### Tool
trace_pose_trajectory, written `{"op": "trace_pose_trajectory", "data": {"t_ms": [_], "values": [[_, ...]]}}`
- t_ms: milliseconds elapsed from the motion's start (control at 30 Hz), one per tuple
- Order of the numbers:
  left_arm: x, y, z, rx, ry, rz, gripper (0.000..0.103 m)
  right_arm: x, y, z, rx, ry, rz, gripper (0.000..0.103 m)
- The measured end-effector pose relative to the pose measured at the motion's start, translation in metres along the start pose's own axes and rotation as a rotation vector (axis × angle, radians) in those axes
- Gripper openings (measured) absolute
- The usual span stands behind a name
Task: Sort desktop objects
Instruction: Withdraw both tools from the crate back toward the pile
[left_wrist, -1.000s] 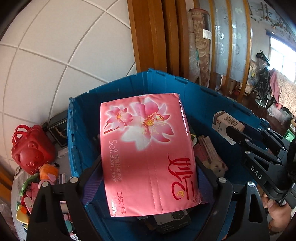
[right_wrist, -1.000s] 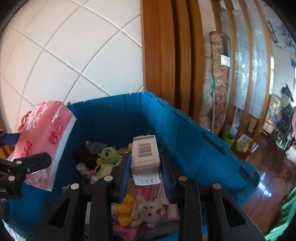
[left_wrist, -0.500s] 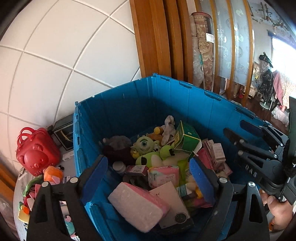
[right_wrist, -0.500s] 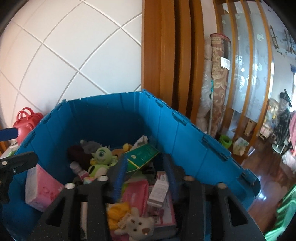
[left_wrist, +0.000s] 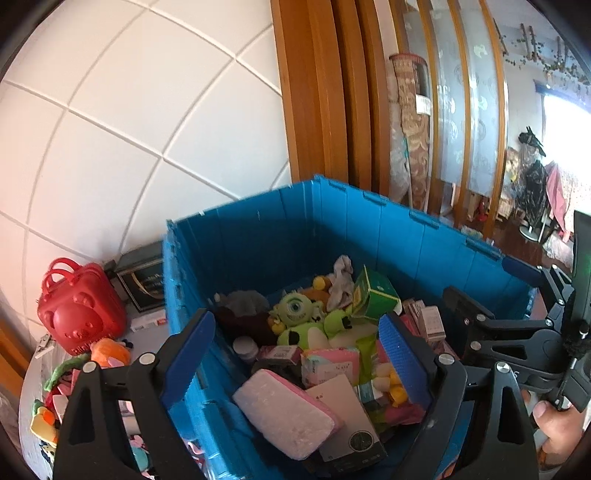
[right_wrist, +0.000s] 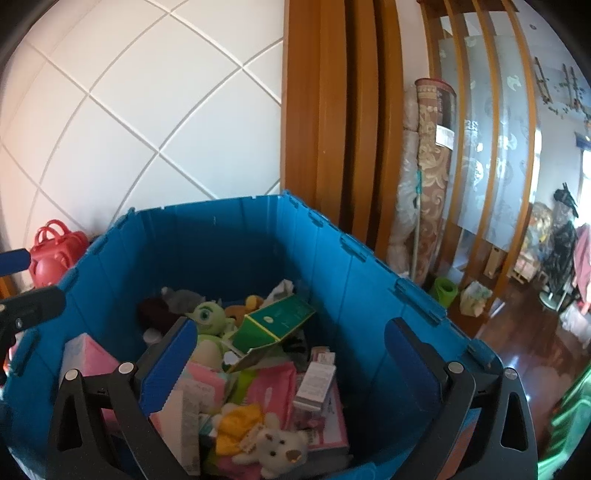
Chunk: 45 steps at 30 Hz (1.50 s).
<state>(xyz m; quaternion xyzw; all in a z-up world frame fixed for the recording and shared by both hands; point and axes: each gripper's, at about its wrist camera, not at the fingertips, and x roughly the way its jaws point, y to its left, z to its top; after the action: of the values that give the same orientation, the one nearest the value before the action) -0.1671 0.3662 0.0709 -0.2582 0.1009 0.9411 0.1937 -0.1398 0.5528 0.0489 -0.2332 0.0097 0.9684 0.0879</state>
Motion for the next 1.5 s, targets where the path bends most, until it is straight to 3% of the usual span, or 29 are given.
{"op": "trace_pose_trajectory", "data": {"t_ms": [300,533,867,1100,1400,1500], "values": [[-0.041,0.025,-0.015,-0.043,-0.145,0.069,0.097,-0.038,0.025,0.009,0.012,-0.037,0.070,0.103],[-0.055,0.076,-0.044,-0.114,-0.125,0.128,0.097,-0.070,0.078,0.012,-0.029,-0.079,0.180,0.103],[-0.076,0.217,-0.123,-0.289,-0.008,0.289,0.097,-0.083,0.191,0.010,-0.085,-0.056,0.357,0.103],[-0.091,0.324,-0.192,-0.362,0.106,0.412,0.097,-0.063,0.282,-0.007,-0.110,0.041,0.428,0.103],[-0.111,0.469,-0.293,-0.448,0.256,0.597,0.097,-0.010,0.367,-0.055,-0.129,0.219,0.389,0.103],[-0.112,0.520,-0.324,-0.497,0.307,0.625,0.097,0.010,0.387,-0.074,-0.127,0.292,0.366,0.103]]}}
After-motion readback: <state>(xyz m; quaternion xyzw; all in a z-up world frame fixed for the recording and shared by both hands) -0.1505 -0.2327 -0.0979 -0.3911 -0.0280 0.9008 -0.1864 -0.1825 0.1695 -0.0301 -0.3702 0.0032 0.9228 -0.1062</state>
